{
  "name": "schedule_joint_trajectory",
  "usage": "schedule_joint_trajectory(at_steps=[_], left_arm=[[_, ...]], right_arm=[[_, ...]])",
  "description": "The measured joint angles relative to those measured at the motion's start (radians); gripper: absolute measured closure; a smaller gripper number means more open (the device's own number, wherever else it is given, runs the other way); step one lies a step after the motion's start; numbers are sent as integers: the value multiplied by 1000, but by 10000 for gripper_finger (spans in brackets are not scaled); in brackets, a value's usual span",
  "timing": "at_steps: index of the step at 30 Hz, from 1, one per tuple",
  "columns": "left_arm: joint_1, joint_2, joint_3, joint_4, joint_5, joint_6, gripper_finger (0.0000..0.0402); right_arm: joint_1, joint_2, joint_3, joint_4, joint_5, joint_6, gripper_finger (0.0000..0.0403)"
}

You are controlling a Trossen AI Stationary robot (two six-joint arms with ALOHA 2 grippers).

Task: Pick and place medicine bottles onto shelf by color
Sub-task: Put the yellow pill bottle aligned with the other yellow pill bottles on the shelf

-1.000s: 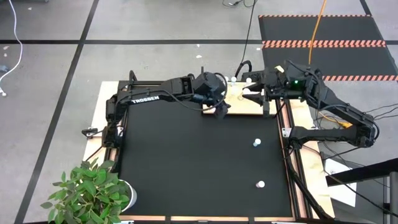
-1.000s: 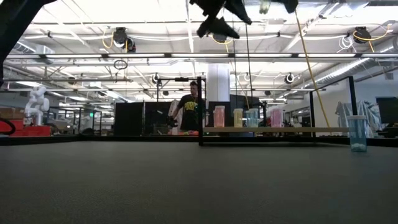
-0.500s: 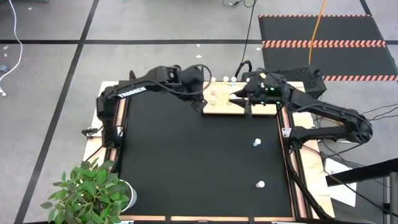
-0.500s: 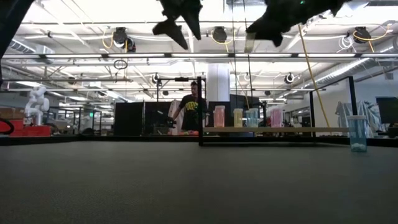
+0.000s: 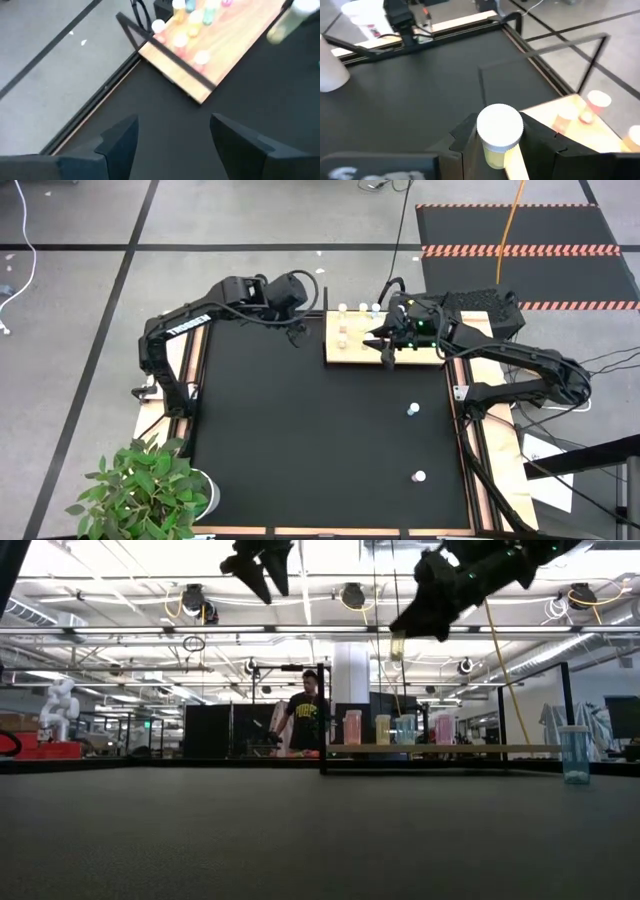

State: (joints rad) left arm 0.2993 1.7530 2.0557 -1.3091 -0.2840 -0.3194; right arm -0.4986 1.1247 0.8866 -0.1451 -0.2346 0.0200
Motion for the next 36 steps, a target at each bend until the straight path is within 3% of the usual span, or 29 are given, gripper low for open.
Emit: schedule_joint_trajectory(at_steps=[7, 13, 21, 29, 36], left_arm=[[32, 2, -225, 28, 3, -69, 153], [29, 4, -434, 146, 41, -114, 153], [25, 1, -453, 270, 56, -130, 153], [24, -9, -453, 274, 46, -119, 153], [20, -9, -453, 288, 45, -104, 153]], right_arm=[[-84, -88, -121, 11, -1, -6, 285], [-115, -24, -169, 90, -33, -36, 285], [-136, 179, -177, 372, -32, -107, 285], [-164, 335, -178, 431, -55, -134, 285], [-168, 382, -178, 484, -31, -141, 285]])
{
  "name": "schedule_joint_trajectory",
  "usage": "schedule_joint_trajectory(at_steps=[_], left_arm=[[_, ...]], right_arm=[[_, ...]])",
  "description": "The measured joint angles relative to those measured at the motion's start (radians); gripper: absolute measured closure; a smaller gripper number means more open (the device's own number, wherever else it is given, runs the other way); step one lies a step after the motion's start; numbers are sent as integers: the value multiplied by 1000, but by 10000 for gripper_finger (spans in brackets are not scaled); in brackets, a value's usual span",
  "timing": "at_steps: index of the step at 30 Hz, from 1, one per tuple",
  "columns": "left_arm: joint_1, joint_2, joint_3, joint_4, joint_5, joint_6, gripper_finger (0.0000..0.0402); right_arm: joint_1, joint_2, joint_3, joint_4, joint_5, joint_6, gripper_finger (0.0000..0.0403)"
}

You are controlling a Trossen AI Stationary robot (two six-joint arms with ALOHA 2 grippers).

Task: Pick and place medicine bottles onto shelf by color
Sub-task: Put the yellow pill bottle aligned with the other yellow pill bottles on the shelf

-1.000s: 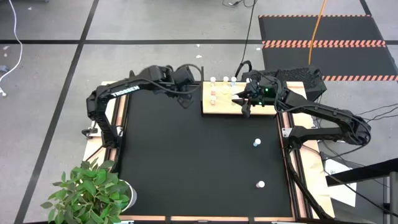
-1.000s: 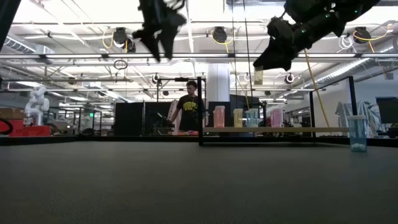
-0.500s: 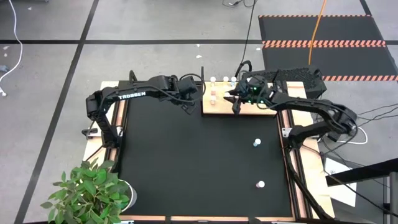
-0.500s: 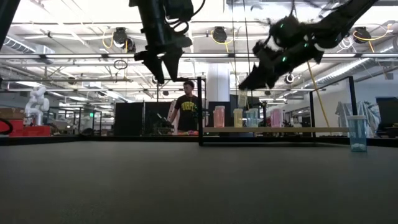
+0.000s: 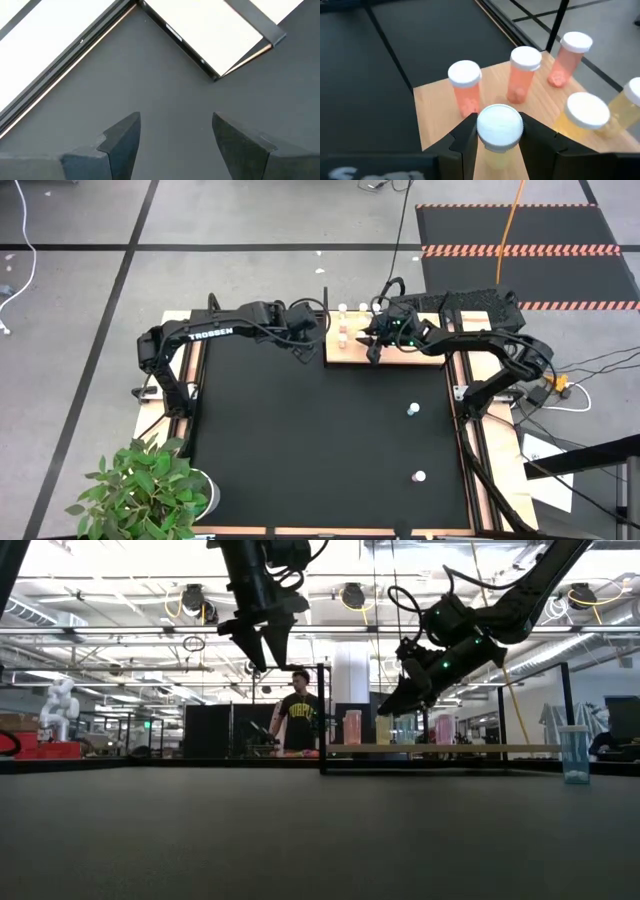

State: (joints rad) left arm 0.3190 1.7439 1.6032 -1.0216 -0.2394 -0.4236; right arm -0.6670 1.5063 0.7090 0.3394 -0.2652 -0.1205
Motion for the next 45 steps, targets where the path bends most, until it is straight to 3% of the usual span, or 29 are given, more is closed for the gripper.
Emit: schedule_joint_trajectory(at_steps=[36, 45], left_arm=[[6, -9, 1, 24, 3, 74, 153], [6, -9, 1, 24, 4, 84, 153]], right_arm=[[-33, 0, 0, -41, -28, 56, 282], [-33, 0, 0, -51, -28, 57, 207]])
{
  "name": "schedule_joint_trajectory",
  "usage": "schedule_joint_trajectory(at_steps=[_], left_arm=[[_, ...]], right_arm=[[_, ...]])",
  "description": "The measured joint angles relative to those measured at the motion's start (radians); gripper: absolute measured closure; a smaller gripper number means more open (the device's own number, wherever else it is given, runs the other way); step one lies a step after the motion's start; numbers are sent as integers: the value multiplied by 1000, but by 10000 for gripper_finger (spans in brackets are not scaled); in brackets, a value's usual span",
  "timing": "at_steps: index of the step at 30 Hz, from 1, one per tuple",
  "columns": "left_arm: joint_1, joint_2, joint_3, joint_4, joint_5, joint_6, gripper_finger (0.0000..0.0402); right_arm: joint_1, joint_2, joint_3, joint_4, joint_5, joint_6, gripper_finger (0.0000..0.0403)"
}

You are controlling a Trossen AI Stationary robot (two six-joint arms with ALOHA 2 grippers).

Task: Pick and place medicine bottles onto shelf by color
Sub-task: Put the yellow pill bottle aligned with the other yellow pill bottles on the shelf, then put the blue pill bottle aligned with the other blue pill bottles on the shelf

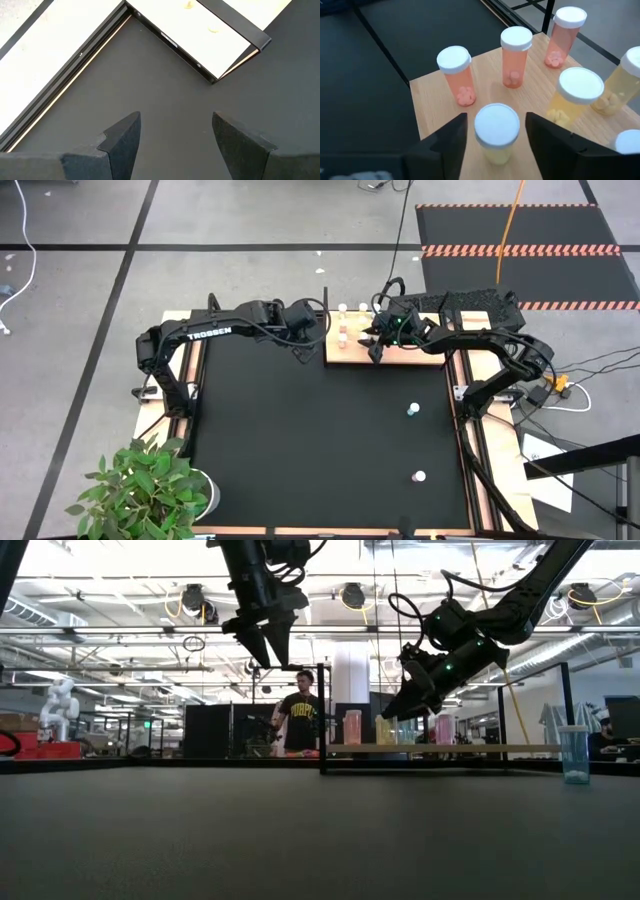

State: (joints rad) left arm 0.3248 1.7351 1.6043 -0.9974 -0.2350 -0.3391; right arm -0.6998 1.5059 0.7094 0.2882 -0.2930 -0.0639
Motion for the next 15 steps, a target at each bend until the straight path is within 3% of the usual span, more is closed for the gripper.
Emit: schedule_joint_trajectory(at_steps=[6, 15], left_arm=[[0, -4, 0, -9, 3, 1, 153], [22, -56, 0, -47, -4, 24, 153]], right_arm=[[0, -39, 0, -18, 1, 4, 173], [9, -323, 0, -146, 32, 19, 171]])
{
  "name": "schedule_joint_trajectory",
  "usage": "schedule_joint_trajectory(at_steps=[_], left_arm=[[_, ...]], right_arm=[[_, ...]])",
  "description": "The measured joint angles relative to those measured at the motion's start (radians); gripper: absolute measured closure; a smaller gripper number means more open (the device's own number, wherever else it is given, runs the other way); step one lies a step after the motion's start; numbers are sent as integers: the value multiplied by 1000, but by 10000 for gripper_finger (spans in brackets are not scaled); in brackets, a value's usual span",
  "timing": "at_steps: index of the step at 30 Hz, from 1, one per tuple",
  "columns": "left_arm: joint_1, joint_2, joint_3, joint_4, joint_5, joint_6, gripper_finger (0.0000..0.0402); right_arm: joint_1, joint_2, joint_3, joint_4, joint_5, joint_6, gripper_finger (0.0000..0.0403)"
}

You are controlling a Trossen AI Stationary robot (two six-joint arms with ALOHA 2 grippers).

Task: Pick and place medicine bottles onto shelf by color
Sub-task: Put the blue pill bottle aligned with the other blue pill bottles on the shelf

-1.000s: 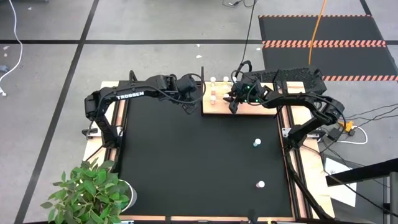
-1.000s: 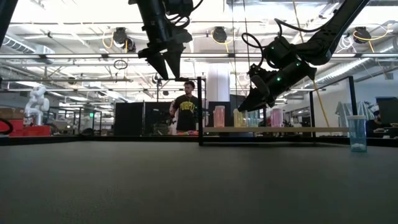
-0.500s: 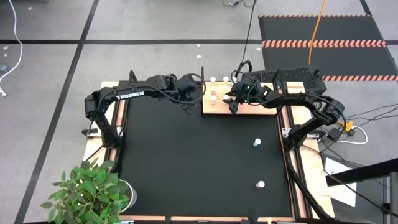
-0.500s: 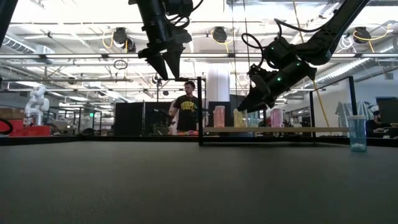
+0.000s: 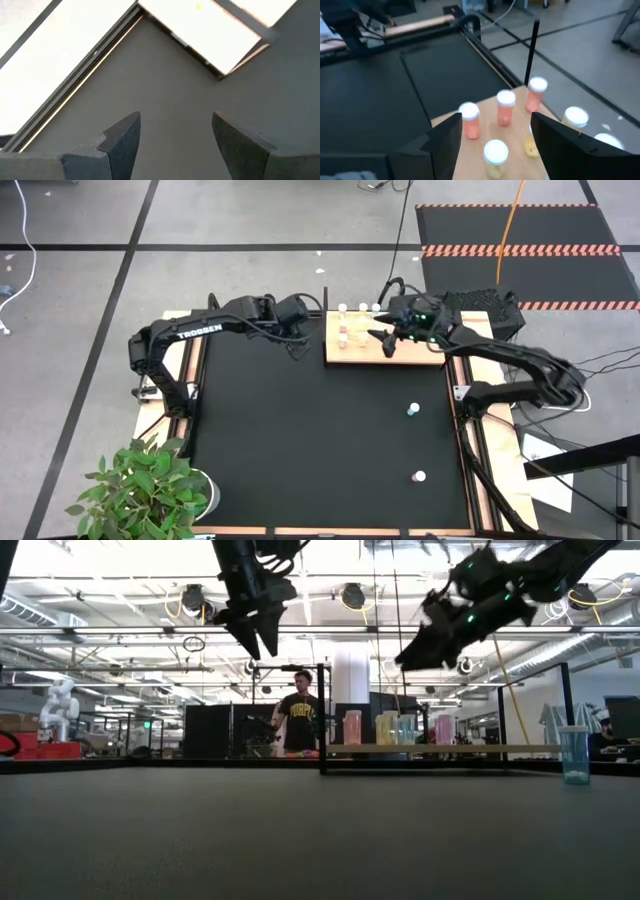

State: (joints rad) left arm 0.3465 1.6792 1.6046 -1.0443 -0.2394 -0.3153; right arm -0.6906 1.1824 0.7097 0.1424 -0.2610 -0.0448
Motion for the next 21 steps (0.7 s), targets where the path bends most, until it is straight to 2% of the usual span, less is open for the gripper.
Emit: schedule_joint_trajectory(at_steps=[8, 13, 16, 21], left_arm=[[23, -3, -1, -27, 11, -35, 153], [14, -6, -1, -76, 35, -243, 153], [-36, -33, -2, -63, 73, -322, 153], [-180, -77, -2, 139, 60, -376, 153]], right_arm=[[85, -182, -22, -203, -2, -46, 172], [186, -298, -36, -312, -2, -19, 172], [258, -366, -36, -384, -3, -18, 172], [401, -449, -36, -506, -1, 109, 174]])
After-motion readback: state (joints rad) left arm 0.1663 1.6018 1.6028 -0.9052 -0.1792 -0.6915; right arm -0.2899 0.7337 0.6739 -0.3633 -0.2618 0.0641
